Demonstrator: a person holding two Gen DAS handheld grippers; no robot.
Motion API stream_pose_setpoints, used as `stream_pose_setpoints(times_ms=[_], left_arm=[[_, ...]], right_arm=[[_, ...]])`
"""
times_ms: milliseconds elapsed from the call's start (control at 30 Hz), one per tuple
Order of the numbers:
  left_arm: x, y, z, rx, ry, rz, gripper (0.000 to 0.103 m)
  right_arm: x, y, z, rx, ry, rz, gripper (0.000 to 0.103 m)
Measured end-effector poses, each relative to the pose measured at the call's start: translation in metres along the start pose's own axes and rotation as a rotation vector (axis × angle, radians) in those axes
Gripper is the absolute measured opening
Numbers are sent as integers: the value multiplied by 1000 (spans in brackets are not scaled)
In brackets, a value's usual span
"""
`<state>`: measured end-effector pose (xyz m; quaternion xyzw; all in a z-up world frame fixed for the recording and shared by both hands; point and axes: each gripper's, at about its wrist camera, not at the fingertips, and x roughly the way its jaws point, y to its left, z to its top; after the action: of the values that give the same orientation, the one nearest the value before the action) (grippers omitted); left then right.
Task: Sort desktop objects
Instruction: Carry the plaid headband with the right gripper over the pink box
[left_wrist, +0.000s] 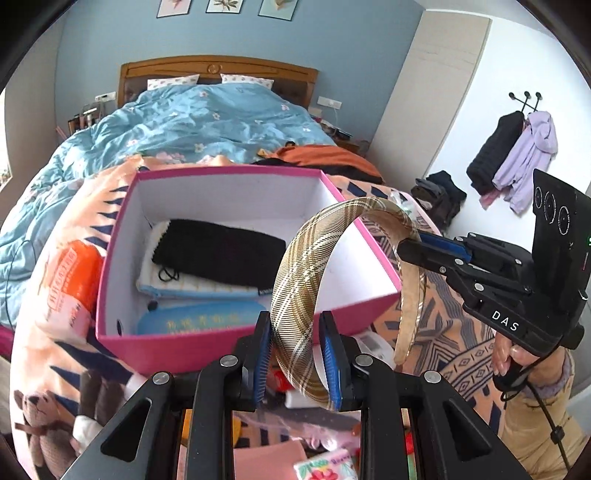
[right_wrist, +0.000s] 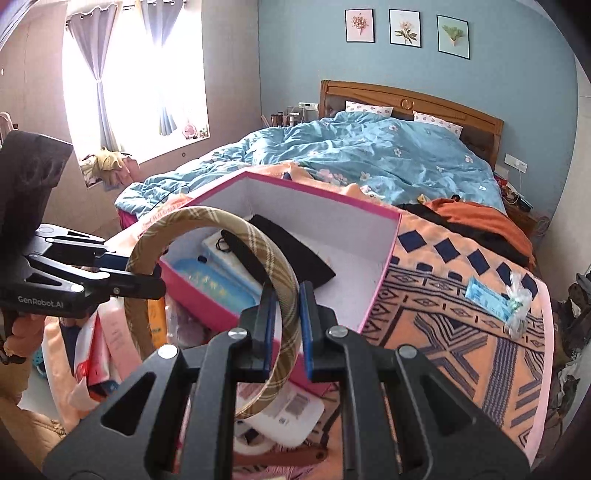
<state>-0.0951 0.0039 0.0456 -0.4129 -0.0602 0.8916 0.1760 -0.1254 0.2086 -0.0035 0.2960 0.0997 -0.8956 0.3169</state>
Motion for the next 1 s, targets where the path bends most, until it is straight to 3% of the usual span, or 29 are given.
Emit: stream_pose_setpoints(times_ms=[1000], left_arm=[[21, 21, 73, -17, -47, 57, 25]], right_arm=[[35, -36, 47, 92, -14, -7, 14]])
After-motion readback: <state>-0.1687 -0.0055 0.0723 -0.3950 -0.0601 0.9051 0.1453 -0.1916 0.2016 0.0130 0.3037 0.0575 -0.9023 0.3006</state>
